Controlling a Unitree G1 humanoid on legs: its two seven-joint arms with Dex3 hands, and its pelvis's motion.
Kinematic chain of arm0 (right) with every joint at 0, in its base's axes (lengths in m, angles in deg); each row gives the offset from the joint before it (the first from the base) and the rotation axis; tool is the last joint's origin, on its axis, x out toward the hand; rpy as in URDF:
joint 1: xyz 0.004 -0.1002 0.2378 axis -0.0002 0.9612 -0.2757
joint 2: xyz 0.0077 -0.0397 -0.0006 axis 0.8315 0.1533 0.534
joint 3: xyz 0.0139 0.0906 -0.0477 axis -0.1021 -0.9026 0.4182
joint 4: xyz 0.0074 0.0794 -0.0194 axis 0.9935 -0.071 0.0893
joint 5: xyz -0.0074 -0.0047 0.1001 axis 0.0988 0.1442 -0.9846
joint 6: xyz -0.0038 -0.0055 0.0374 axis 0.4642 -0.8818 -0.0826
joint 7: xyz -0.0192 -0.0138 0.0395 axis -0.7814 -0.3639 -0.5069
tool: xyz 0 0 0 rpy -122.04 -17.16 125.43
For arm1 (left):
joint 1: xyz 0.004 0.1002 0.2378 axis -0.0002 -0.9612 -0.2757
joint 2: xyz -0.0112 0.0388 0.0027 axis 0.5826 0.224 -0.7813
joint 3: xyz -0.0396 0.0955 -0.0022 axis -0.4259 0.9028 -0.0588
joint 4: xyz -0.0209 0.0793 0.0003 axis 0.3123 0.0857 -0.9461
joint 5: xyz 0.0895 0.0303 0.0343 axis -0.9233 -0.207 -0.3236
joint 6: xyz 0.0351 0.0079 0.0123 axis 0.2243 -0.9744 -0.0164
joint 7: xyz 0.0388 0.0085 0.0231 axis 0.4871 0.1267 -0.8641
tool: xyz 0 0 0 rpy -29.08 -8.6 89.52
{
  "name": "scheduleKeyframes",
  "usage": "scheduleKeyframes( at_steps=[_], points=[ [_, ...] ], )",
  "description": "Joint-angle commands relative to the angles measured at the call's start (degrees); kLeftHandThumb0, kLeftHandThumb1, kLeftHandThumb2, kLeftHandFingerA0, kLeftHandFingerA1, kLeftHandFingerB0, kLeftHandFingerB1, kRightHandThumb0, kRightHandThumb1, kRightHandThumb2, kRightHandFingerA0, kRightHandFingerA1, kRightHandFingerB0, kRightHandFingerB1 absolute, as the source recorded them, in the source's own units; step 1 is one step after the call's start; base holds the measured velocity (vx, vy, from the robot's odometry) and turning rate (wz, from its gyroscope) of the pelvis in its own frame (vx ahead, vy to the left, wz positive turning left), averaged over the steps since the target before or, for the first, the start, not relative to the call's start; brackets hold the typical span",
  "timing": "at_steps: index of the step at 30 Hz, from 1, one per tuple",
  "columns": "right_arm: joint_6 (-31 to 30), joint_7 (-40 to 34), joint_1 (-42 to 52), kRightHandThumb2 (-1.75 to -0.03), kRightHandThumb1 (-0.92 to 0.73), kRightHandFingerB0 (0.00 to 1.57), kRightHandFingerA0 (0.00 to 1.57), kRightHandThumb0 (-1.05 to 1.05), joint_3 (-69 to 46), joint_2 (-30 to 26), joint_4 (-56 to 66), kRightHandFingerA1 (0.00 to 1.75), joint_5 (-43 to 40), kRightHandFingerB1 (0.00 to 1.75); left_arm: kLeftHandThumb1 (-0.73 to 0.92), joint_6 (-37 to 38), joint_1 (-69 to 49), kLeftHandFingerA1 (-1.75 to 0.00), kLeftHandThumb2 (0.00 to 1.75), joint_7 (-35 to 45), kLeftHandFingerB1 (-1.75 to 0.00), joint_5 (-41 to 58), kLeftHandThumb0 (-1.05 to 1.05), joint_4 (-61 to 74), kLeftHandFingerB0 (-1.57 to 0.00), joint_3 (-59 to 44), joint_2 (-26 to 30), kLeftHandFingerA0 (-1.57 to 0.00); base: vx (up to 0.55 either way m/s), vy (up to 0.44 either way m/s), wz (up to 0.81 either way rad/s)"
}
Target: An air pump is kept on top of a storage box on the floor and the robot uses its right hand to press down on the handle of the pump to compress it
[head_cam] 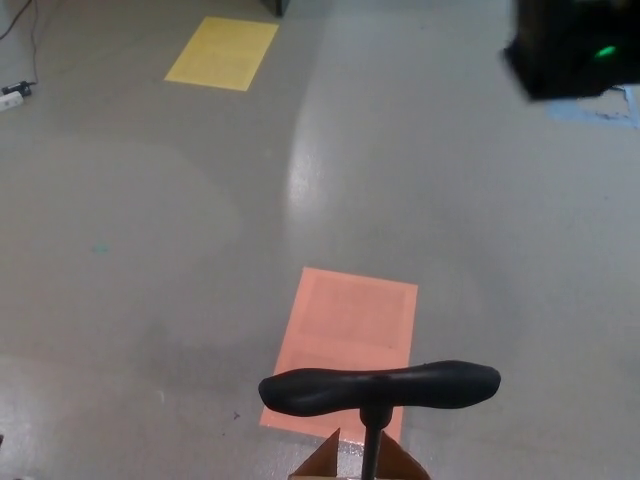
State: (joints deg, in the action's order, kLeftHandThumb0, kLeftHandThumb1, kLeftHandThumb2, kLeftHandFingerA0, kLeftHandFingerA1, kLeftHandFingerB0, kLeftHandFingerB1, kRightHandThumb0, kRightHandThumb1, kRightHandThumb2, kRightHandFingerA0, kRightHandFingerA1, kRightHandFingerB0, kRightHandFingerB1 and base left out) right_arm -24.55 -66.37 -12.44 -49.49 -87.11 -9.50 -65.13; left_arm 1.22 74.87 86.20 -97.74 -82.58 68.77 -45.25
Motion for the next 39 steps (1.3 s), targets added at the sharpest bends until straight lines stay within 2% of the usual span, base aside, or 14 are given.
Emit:
scheduleKeyframes(
  at_steps=[1,2,3,4,7,8,9,11,16,17,18,19,20,39],
  points=[
    [-18.6,19.9,-8.1,-1.20,-0.87,0.00,0.00,-0.89,14.5,-5.7,12.7,0.11,-3.6,0.10,0.65,4.1,0.2,-0.49,1.14,-0.1,-0.49,-1.6,-0.32,0.7,0.00,1.4,1.1,-0.01,0.00,0.000,0.00],
    [-18.9,20.1,-7.9,-1.20,-0.87,0.00,0.00,-0.89,15.3,-5.8,12.9,0.11,-3.1,0.10,0.65,4.1,0.3,-0.49,1.14,0.6,-0.49,-1.4,-0.32,0.6,0.00,1.4,1.2,-0.01,0.00,0.000,0.00],
    [-18.8,20.2,-7.7,-1.20,-0.87,0.00,0.00,-0.88,15.7,-5.9,12.9,0.12,-2.7,0.10,0.89,4.1,0.3,-0.34,0.68,0.9,-0.20,-1.2,-0.59,0.5,-0.11,1.4,1.3,-0.15,0.00,0.000,0.00],
    [-18.7,20.1,-7.2,-1.20,-0.87,0.00,0.00,-0.89,16.2,-5.9,13.1,0.12,-2.2,0.10,0.76,4.1,0.4,-0.43,0.96,0.9,-0.32,-1.3,-0.67,0.4,-0.06,1.5,1.4,-0.10,0.00,0.000,0.00],
    [-19.9,20.5,-6.2,-1.19,-0.85,0.00,0.00,-0.86,17.4,-6.1,13.5,0.14,-2.6,0.12,0.78,4.3,0.3,-0.41,0.95,0.9,-0.32,-1.7,-0.70,0.6,-0.07,2.0,1.7,-0.09,0.00,0.000,0.00],
    [-20.2,20.5,-5.5,-1.18,-0.84,0.00,0.00,-0.86,17.8,-6.1,13.7,0.14,-2.7,0.12,0.72,4.2,0.3,-0.46,1.04,1.2,-0.36,-1.5,-0.64,0.6,0.00,1.9,1.7,-0.10,0.00,0.000,0.00],
    [-20.3,20.6,-5.2,-1.18,-0.84,0.00,0.00,-0.86,18.0,-6.2,13.8,0.14,-2.7,0.12,0.72,4.1,0.3,-0.46,1.04,1.3,-0.36,-1.4,-0.64,0.6,0.00,1.9,1.6,-0.10,0.00,0.000,0.00],
    [-19.6,20.6,-3.1,-1.18,-0.83,0.00,0.00,-0.83,19.3,-6.3,13.7,0.17,-1.7,0.16,0.71,4.1,0.1,-0.42,1.02,1.3,-0.35,-0.9,-0.68,0.4,-0.05,1.6,1.4,-0.03,0.00,0.000,0.00],
    [-17.7,20.5,1.4,-1.20,-0.87,0.00,0.00,-0.89,22.8,-7.2,11.8,0.14,2.4,0.12,0.71,4.4,-0.2,-0.41,1.02,1.3,-0.34,-0.4,-0.66,0.5,-0.05,1.2,1.2,-0.01,0.00,0.000,0.00],
    [-17.0,20.1,2.2,-1.19,-0.87,0.00,0.00,-0.87,23.3,-7.2,10.9,0.16,3.8,0.13,0.72,4.3,0.0,-0.46,1.02,1.2,-0.35,-0.7,-0.69,0.4,0.00,1.4,1.5,-0.12,0.00,0.000,0.00],
    [-16.7,19.9,2.4,-1.19,-0.87,0.00,0.00,-0.87,23.4,-7.2,10.5,0.16,4.3,0.13,0.72,4.3,0.2,-0.46,1.02,1.1,-0.35,-0.9,-0.69,0.4,0.00,1.5,1.6,-0.12,0.00,0.000,0.00],
    [-15.7,19.4,3.1,-1.18,-0.85,0.00,0.00,-0.84,23.5,-7.0,9.1,0.18,5.6,0.16,0.90,4.3,0.7,-0.32,0.68,1.0,-0.21,-0.9,-0.63,0.2,-0.12,1.5,1.7,-0.16,0.00,0.000,0.00],
    [-15.7,18.9,4.2,-1.18,-0.84,0.00,0.00,-0.83,23.9,-6.6,7.2,0.18,6.6,0.16,0.62,4.1,1.1,-0.48,1.14,1.0,-0.48,-1.0,-0.33,0.1,0.00,1.5,1.8,0.00,0.00,0.000,0.00],
    [-5.4,13.3,18.0,-1.18,-0.86,0.00,0.00,-0.91,30.2,1.8,-18.2,0.16,20.7,0.11,0.63,4.8,0.7,-0.48,1.14,0.9,-0.47,0.0,-0.32,-0.5,0.00,0.0,2.2,0.00,0.00,0.000,0.00]
  ],
)
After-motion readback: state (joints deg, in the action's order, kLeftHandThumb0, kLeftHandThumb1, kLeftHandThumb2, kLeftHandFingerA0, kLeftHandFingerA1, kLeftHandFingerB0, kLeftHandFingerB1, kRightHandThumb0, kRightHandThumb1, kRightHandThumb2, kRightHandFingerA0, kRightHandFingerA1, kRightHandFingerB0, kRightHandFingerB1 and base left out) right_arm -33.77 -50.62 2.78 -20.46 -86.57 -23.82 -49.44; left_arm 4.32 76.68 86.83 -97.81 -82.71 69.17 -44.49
